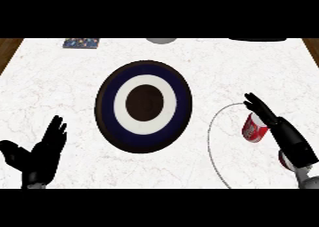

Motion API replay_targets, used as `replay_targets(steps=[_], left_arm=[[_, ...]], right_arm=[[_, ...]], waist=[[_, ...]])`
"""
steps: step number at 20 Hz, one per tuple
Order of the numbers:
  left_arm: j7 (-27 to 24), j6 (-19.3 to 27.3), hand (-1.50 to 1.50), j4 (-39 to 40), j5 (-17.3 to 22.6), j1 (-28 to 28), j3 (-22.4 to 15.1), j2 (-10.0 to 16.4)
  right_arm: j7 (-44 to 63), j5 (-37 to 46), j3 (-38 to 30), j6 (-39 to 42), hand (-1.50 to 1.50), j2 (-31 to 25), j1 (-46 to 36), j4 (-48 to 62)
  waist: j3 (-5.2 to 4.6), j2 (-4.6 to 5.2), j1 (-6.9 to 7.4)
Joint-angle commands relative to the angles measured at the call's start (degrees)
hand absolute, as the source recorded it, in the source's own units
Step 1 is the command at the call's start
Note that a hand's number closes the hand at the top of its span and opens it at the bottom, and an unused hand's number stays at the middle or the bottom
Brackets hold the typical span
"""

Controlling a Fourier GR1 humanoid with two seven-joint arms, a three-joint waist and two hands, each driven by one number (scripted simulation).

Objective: Pick the can from the placemat and place it in the plate

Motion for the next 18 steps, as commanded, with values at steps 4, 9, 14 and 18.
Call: replay_targets(steps=[4, 9, 14, 18], left_arm=[[-5.52, -0.41, 0.00, -5.76, -10.46, 3.72, 0.87, 10.86], [-7.98, -0.14, 0.00, -6.25, -15.96, 2.74, 0.84, 15.82], [-9.45, -0.46, 0.00, -5.37, -17.84, 2.02, -0.35, 15.64], [-11.30, 1.20, 0.00, -5.39, -21.77, 3.23, -2.54, 13.51]], right_arm=[[3.56, -12.40, -15.27, -13.94, -1.50, 10.95, -5.03, -2.01], [4.18, 0.38, -23.68, -37.95, -1.50, 10.00, -5.65, 0.57], [-1.66, 10.57, -18.34, -57.57, -1.50, 23.55, -2.06, -8.59], [3.43, 21.60, -9.24, -65.05, -1.50, 26.98, 4.74, -16.42]], waist=[[1.60, -1.35, -2.75], [1.09, -1.26, -4.22], [1.12, -1.32, -2.91], [1.22, -1.03, -1.32]])
